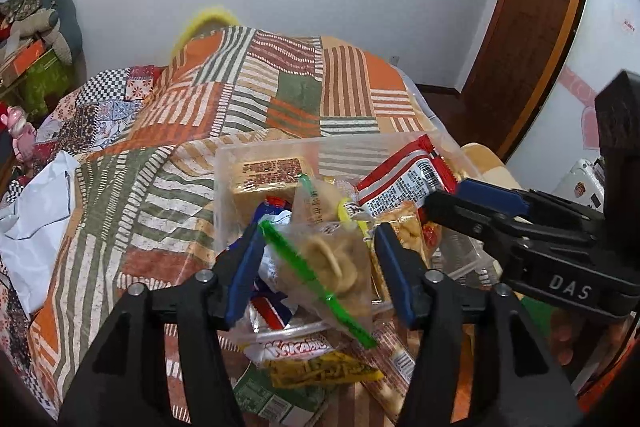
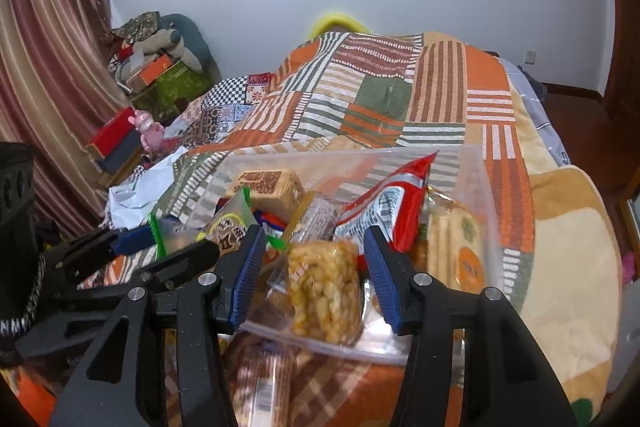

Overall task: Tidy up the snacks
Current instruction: 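Carry the clear chip bag into the box with left tool while right tool drops the puffed snack bag in, then grasp the green chip bag with left tool while right tool grasps the green jelly cup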

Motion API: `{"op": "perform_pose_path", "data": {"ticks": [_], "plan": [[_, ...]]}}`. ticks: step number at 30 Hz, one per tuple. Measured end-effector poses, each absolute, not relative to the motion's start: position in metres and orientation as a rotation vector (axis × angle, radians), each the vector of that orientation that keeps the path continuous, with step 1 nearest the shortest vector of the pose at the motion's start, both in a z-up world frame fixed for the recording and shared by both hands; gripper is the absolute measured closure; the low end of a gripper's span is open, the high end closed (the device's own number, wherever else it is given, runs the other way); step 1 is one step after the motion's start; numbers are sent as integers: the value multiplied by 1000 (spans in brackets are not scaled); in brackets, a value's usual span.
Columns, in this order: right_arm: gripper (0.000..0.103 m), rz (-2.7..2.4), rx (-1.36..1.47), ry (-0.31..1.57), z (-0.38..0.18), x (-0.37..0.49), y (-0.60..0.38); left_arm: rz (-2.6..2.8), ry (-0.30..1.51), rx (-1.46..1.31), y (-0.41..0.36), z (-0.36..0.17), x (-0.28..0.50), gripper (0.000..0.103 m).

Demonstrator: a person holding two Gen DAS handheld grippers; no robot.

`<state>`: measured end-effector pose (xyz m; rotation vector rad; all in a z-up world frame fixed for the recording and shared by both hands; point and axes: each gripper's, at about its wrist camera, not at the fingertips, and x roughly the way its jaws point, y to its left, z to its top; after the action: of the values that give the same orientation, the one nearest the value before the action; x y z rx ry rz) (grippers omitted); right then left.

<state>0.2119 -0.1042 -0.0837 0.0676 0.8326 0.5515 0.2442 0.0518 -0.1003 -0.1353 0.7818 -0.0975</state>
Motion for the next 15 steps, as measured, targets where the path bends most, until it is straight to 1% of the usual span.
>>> {"op": "perform_pose_path", "data": {"ticks": [2,5,8,10,13,15], "plan": [[52,552,59,825,-81,207,-108,-93,769,-132,53,-95,238,39],[50,551,57,808,-76,197,-116,-85,753,-131,57,-88,227,37],[47,550,59,790,-70,186,-125,-77,742,-130,61,-81,215,31],[45,548,62,778,-66,179,-131,-72,735,-121,63,-78,207,29],[44,548,62,769,-63,170,-138,-65,740,-102,65,-77,192,26],[41,546,62,766,-62,165,-142,-66,750,-98,67,-79,184,23]]}}
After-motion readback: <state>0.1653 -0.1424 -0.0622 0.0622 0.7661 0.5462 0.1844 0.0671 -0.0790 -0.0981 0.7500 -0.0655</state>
